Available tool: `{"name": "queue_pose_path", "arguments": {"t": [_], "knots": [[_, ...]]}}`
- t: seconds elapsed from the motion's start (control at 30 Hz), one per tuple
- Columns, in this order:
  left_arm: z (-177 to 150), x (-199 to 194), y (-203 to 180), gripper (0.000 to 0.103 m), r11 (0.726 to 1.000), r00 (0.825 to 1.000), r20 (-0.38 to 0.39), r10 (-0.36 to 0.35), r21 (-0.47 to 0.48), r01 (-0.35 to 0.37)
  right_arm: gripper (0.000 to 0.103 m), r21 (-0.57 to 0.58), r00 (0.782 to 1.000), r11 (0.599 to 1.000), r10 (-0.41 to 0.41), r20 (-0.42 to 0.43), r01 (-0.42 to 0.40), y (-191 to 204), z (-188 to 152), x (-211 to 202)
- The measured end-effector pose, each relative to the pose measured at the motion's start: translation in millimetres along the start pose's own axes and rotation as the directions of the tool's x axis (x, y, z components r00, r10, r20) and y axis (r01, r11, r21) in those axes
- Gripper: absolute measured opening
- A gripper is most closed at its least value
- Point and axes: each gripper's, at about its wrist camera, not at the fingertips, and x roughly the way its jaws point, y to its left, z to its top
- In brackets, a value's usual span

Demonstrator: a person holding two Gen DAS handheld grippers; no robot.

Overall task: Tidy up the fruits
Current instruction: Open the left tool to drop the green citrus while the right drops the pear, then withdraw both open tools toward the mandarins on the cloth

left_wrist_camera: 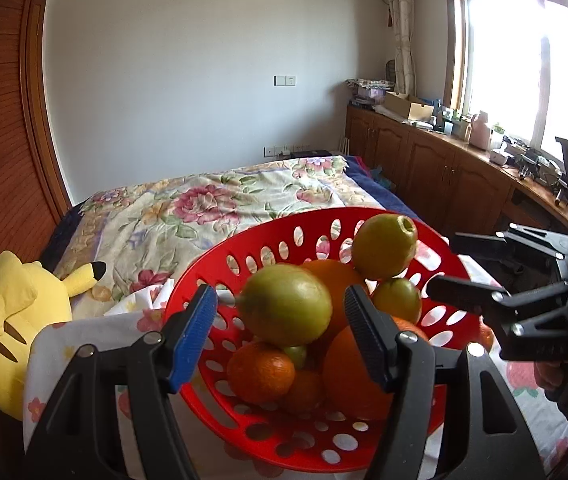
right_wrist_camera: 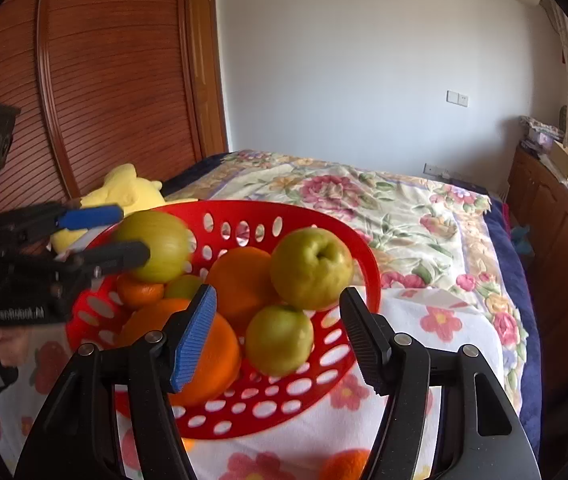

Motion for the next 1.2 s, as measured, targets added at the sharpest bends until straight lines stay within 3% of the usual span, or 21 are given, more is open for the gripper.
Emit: {"name": "queue_pose_path", "arguments": {"t": [0.3, 0.57, 1.07, 1.2], "knots": [[-14.5, -34.1, -13.0, 0.066, 0.999, 0.999, 0.033, -0.033, 0.007, 0.033, 0.066, 0.055, 0.998, 0.998, -0.006, 0.058, 0.002, -4.2, -21.1, -50.1], [-33.4, -74.1, -24.5, 0.066, 0.998, 0.995, 0.072, -0.069, 0.005, 0.068, 0.066, 0.06, 0.998, 0.996, -0.063, 0.03, 0.061, -9.3, -43.5, -73.1], [-76.7, -73.7, -45.6, 0.064, 0.994, 0.994, 0.002, -0.108, -0.013, 0.108, 0.066, 0.12, 0.993, 0.987, -0.098, -0.064, 0.105, -30.6, -83.6, -61.1], [-85.1, -66.8, -49.9, 0.059, 0.993, 0.993, -0.021, -0.118, -0.015, 0.118, 0.065, 0.114, 0.991, 0.987, -0.101, -0.088, 0.111, -32.1, -88.8, -54.6]]}}
